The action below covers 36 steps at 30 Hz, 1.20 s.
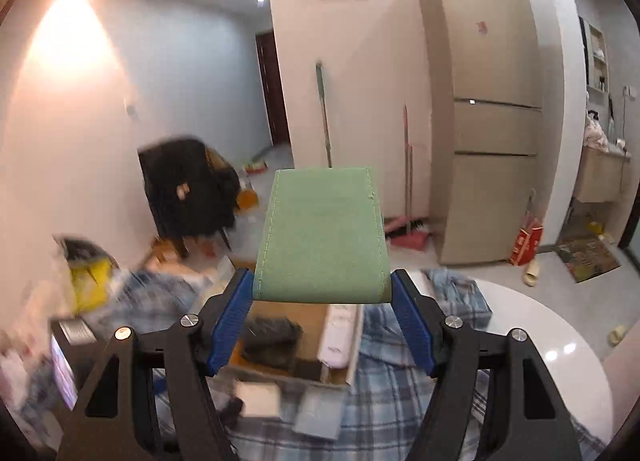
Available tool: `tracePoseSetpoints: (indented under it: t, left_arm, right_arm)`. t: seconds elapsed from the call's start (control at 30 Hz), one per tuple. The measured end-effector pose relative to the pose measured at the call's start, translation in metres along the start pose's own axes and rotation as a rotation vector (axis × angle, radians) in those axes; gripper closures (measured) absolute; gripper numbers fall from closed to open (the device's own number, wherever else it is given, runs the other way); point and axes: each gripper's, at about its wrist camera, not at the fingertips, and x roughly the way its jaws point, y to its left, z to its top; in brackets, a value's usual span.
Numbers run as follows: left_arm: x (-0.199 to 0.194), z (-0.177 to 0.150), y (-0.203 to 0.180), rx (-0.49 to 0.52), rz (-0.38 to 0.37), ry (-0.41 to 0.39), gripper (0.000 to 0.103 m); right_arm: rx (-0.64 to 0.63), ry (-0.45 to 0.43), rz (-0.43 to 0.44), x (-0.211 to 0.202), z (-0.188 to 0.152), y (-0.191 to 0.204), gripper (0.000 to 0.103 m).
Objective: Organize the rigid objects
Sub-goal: 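Carry the green pad toward the box with the right gripper while the left moves to the charger, then grasp and lift the white charger with the left gripper while the right holds the green pad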
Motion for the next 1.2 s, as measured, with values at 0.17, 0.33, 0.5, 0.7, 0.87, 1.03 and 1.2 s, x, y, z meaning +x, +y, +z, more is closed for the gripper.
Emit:
tracePoseSetpoints:
  t: [0.17,0.33,0.5,0.7,0.87,1.03,1.2]
  left_arm:
    - [0.040,0.004,0.006,-0.086,-0.044,0.129,0.037]
    - [0.068,0.014,0.006,-0.171,-0.087,0.202,0.040]
    - [0.078,0.017,-0.003,-0.145,-0.082,0.213,0.040]
    - [0.078,0.014,-0.011,-0.102,-0.033,0.194,0.051]
    - [0.069,0.013,-0.013,-0.069,-0.036,0.191,0.051]
    - [0.043,0.017,-0.008,-0.032,-0.050,0.145,0.052]
    - [0.024,0.020,-0.003,-0.007,-0.067,0.109,0.052]
  right_arm:
    - [0.031,0.105,-0.022,0.035,-0.010,-0.016,0.035]
    - [0.048,0.153,-0.032,0.050,-0.018,-0.025,0.035]
    - [0.054,0.159,-0.044,0.053,-0.019,-0.030,0.035]
    - [0.054,0.164,-0.054,0.054,-0.020,-0.030,0.035]
    - [0.052,0.159,-0.058,0.053,-0.019,-0.030,0.035]
    - [0.060,0.162,-0.062,0.055,-0.019,-0.033,0.035]
    - [0.062,0.177,-0.063,0.059,-0.021,-0.034,0.035]
